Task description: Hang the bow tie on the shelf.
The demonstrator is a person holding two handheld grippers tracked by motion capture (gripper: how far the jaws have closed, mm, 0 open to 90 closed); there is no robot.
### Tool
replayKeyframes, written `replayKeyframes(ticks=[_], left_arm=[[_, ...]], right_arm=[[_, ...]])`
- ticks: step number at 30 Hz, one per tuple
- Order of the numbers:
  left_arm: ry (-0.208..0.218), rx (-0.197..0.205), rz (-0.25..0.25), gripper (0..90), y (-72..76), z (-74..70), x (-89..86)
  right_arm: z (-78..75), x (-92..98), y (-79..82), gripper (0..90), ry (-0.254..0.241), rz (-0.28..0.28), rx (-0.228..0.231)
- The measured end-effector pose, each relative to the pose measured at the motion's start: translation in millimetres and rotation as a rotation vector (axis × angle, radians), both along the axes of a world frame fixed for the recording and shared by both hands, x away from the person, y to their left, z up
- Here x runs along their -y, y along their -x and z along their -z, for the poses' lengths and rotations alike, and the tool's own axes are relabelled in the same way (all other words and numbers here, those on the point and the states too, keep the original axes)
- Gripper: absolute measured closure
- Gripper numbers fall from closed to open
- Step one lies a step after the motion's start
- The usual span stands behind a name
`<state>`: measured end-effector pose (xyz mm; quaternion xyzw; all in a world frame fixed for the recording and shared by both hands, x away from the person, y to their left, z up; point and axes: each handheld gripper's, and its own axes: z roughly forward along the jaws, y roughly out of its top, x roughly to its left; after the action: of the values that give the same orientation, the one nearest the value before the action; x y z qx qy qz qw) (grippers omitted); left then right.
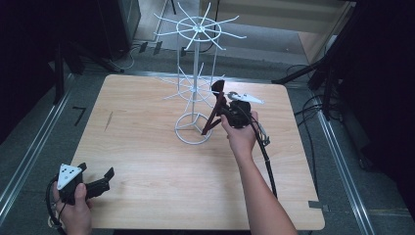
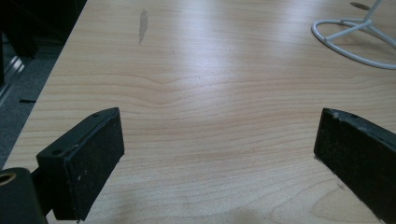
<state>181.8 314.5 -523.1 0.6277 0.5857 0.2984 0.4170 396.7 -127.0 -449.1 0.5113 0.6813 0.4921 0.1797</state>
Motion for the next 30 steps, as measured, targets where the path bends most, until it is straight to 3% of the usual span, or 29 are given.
replayKeyframes(ticks=[6, 16, 23, 30], left_arm=[[0.002, 0.0, -0.002, 1.9, -0.1, 0.0, 0.0], [0.005, 0.0, -0.002, 2.0, -0.2, 0.1, -0.2], [0.005, 0.0, -0.002, 2.0, -0.3, 0.1, -0.2], [0.005, 0.0, -0.001, 2.0, -0.3, 0.1, -0.1]], right_arm=[[4.5, -1.6, -0.3, 80.1, 0.016, -0.016, -0.017], [14.9, -1.6, -2.1, 76.9, -0.009, -0.029, -0.051], [29.1, 4.2, -3.3, 76.8, -0.031, -0.026, -0.104], [32.6, 7.9, -3.2, 71.3, -0.043, -0.035, -0.112]])
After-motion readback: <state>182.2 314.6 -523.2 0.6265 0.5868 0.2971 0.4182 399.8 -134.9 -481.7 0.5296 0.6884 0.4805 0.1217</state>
